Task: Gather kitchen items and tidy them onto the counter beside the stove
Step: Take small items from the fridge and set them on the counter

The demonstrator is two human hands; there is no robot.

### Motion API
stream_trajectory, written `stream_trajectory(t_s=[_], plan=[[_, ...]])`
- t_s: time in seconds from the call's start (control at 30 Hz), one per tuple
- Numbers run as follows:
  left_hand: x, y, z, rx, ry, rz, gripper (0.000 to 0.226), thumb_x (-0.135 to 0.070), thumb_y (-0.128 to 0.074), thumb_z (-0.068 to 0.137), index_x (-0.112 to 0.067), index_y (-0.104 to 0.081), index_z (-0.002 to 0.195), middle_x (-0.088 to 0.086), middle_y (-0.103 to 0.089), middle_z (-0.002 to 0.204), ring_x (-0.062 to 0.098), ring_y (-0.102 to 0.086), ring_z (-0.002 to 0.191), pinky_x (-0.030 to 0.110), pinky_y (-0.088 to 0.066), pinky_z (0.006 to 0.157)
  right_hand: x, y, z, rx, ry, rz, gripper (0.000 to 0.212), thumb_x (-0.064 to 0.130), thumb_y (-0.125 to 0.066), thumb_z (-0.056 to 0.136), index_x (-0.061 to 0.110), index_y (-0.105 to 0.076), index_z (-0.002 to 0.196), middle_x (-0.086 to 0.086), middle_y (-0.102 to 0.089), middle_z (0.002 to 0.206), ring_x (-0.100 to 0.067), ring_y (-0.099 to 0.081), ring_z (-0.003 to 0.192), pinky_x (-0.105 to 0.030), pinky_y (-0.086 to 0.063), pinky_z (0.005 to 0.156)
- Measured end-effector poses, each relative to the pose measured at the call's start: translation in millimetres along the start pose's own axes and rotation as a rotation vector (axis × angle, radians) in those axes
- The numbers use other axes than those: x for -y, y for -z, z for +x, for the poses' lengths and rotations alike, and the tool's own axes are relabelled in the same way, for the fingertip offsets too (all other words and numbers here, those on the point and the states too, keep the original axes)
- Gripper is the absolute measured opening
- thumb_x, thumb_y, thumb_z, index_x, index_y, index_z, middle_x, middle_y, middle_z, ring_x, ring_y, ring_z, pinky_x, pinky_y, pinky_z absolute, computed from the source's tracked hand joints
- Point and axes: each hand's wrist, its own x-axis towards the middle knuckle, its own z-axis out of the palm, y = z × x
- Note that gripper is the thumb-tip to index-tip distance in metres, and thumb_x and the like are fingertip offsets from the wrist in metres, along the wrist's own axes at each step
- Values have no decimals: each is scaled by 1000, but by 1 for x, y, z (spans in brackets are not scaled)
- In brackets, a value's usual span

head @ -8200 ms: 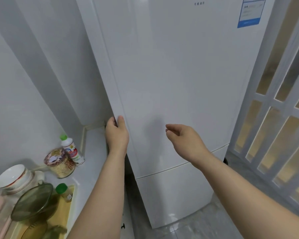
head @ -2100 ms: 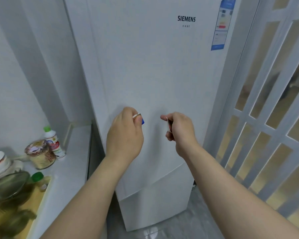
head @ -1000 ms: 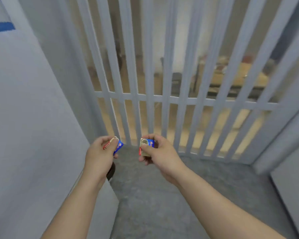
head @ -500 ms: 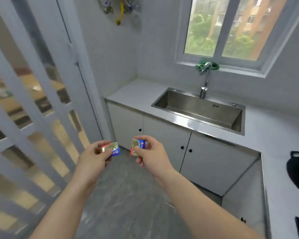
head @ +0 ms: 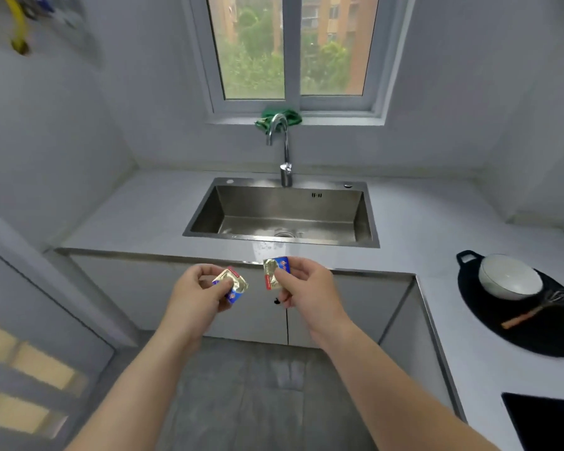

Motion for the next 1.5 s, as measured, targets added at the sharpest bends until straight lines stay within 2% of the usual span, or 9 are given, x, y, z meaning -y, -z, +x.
stream_trajectory(t_s=[0.1,0.23,0.43,0.57,0.67,0.77,0.87,1.2,1.5], plan=[[-12,-29,38,108,33,-25,10,-1,-65,92,-9,-63,99,20,-70,96,28,-72,81,34,-60,66,1,11,30,-113,-13,22,20,13,-67,92,10,-67,112,-3,-70,85,-11,-55,52,-27,-50,54],[-26,-66,94,304,7,18,10,1,-63,93,-6,-64,100,22,-71,92,23,-70,75,34,-62,66,3,19,68,-232,-17,55,14,9,-62,95,10,-69,107,-6,-70,83,-11,-54,53,-28,-51,55],[-43,-116,162,651,-19,123,23,8,-59,92,-10,-69,102,-5,-72,65,8,-68,60,30,-60,69,16,24,111,-462,-11,-65,19,18,-64,95,15,-69,113,-8,-73,93,-6,-60,59,-22,-46,50],[-55,-165,182,870,20,133,27,12,-60,89,-10,-69,101,3,-77,77,15,-73,69,27,-61,72,19,45,115,-679,-26,-38,17,15,-65,94,14,-71,110,0,-72,88,1,-58,58,-11,-43,50],[-53,-211,173,1019,46,154,28,10,-64,87,-6,-66,110,12,-77,89,26,-75,81,38,-59,84,12,72,103,-858,-51,3,17,13,-65,93,13,-73,108,2,-69,80,-2,-55,57,-14,-41,49],[-46,-258,156,1104,9,206,16,6,-67,86,-3,-66,99,10,-77,83,25,-76,78,40,-59,86,3,103,89,-1007,-86,78,18,12,-65,92,13,-72,108,3,-68,75,-7,-55,59,-20,-45,52],[-39,-306,133,1207,-30,261,12,-1,-70,87,-2,-66,98,11,-77,84,24,-76,78,39,-61,83,-7,140,74,-1121,-95,131,19,11,-64,93,14,-70,110,1,-71,80,-7,-59,61,-23,-53,59],[-26,-444,74,1330,-110,542,4,-9,-70,90,-11,-68,93,10,-72,93,18,-73,83,33,-62,78,-33,264,51,-1274,-177,336,21,11,-62,95,12,-65,116,-12,-72,97,-15,-67,70,-25,-56,63],[10,-530,40,1492,-35,933,19,-18,-69,92,-15,-68,110,4,-70,96,10,-69,80,20,-58,68,-72,323,44,-1419,-381,471,17,18,-62,96,19,-62,113,-8,-72,97,-24,-75,82,-33,-62,70]])
